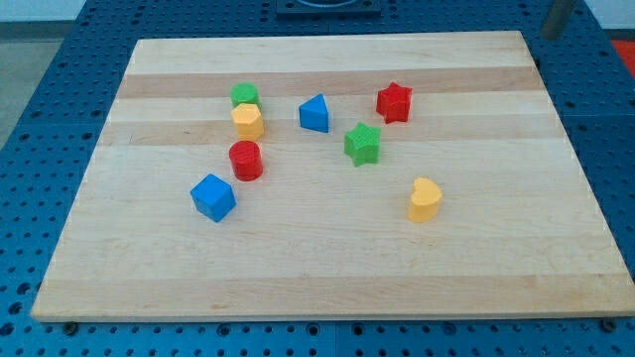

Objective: Move the arm above the red star

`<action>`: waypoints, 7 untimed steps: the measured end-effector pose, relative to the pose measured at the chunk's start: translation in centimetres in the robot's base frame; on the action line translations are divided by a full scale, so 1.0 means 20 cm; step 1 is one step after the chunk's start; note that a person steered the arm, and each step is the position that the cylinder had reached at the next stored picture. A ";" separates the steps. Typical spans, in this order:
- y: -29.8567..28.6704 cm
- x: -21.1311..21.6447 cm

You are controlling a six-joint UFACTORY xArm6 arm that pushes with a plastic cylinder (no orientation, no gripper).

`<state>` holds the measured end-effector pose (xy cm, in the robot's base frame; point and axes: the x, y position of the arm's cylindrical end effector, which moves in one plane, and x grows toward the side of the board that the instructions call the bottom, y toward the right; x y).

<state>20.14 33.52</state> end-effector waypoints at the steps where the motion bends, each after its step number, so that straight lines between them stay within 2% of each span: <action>1: 0.01 -0.05; 3: -0.06 -0.04; 4: -0.34 0.01; 5: -0.43 0.02; 6: -0.69 0.04; 7: -0.82 0.09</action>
<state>21.91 17.06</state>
